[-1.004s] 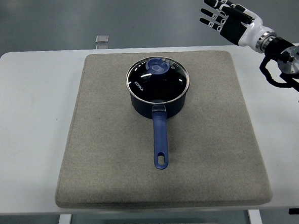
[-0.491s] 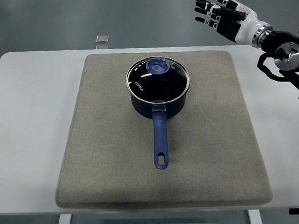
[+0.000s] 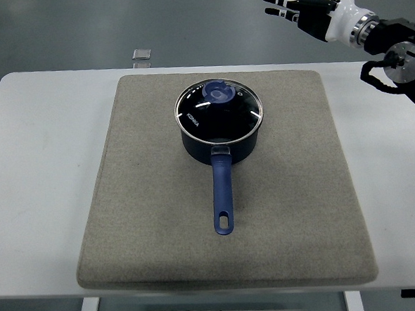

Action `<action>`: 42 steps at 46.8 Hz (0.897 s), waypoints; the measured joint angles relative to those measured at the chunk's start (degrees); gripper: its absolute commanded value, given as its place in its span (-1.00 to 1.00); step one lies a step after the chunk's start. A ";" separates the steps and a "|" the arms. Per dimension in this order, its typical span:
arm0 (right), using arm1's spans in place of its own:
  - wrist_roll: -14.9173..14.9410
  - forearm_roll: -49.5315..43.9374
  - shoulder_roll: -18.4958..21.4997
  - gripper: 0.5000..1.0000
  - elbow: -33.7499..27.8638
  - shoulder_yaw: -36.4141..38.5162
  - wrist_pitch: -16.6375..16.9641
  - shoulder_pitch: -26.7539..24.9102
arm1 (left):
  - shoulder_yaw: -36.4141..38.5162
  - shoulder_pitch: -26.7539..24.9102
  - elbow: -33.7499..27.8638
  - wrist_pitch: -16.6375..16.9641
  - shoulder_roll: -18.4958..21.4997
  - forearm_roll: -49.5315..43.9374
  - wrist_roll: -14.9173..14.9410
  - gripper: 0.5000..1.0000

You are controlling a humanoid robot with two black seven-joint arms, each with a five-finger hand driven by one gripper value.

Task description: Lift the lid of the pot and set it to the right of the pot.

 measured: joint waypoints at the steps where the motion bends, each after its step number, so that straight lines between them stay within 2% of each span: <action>1: -0.14 -0.59 -0.01 0.67 -0.01 0.00 0.05 0.20 | 0.00 0.00 0.00 0.00 0.00 0.00 0.00 1.00; 8: -0.72 -4.53 -0.02 0.67 0.05 -1.37 0.36 1.98 | 0.00 -0.01 0.00 0.00 0.00 0.00 0.00 1.00; 18: -0.75 -5.86 0.17 0.66 0.46 -9.62 1.63 6.33 | 0.00 -0.02 0.01 -0.01 0.00 -0.03 0.00 1.00; 28: -0.63 -12.99 0.88 0.67 0.89 -15.25 2.08 10.85 | 0.00 0.01 0.01 -0.01 0.00 -0.03 0.00 1.00; 42: -0.20 -22.66 1.06 0.66 5.76 -25.89 2.24 16.96 | 0.00 -0.01 0.01 -0.01 0.00 0.01 0.00 1.00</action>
